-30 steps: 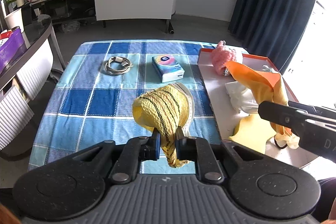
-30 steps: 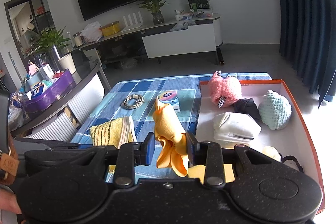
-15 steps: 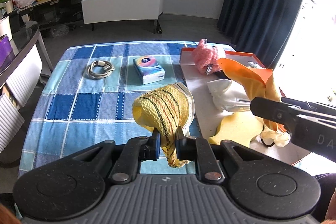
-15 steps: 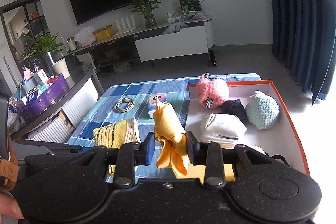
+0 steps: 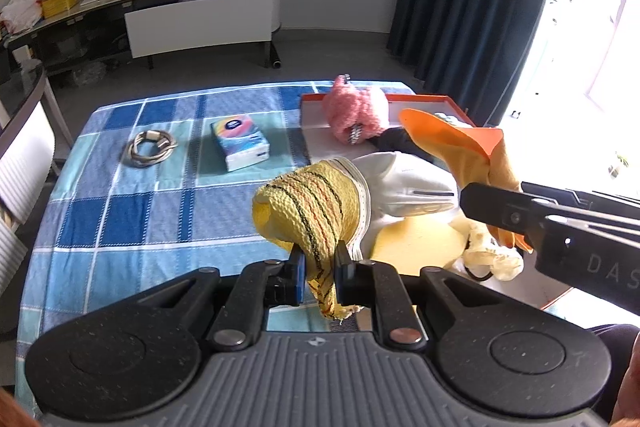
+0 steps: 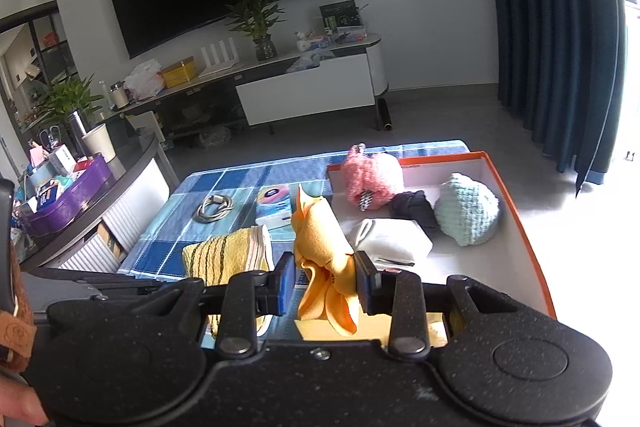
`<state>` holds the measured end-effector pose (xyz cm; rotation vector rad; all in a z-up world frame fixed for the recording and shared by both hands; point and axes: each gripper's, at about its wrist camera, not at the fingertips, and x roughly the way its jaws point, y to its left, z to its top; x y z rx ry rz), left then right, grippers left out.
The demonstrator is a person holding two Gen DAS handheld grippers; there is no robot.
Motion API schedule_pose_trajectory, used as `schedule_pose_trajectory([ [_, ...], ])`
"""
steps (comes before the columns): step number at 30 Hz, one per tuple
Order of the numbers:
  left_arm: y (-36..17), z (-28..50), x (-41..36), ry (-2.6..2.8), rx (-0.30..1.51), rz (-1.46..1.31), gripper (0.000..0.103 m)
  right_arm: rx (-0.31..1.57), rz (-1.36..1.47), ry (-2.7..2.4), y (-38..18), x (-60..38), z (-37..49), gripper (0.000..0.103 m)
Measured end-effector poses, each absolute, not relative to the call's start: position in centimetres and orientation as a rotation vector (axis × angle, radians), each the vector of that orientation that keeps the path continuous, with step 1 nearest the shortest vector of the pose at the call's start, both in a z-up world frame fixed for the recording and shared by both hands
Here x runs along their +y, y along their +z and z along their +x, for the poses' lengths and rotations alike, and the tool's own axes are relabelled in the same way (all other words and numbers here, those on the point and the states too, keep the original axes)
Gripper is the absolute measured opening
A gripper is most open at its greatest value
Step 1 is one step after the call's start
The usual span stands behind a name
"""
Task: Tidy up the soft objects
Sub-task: 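Carry the striped hat and yellow cloth with both tools over the box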
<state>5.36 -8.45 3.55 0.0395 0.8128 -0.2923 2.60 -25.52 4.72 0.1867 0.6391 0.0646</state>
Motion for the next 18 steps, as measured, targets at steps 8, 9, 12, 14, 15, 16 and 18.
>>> schedule_pose_trajectory([
  [8, 3.7, 5.4, -10.3, -0.333, 0.806, 0.059, 0.016, 0.634, 0.201, 0.030, 4.8, -27.1, 2.0, 0.040],
  [9, 3.7, 5.5, -10.5, -0.336, 0.805, 0.060, 0.016, 0.633, 0.203, 0.025, 4.8, -27.3, 1.9, 0.040],
  [12, 3.7, 5.5, -11.1, -0.350, 0.804, 0.064, 0.016, 0.629, 0.207, 0.008, 4.9, -27.7, 1.7, 0.040],
  [14, 3.8, 5.6, -11.6, -0.357, 0.802, 0.068, 0.016, 0.626, 0.214, -0.005, 4.9, -28.2, 1.6, 0.040],
  [15, 3.8, 5.6, -11.8, -0.361, 0.802, 0.069, 0.016, 0.625, 0.215, -0.012, 4.9, -28.4, 1.5, 0.040],
  [16, 3.8, 5.6, -12.0, -0.366, 0.801, 0.070, 0.016, 0.624, 0.216, -0.019, 4.9, -28.6, 1.4, 0.040],
  [18, 3.7, 5.7, -12.5, -0.375, 0.801, 0.077, 0.016, 0.622, 0.218, -0.034, 4.9, -29.1, 1.3, 0.040],
])
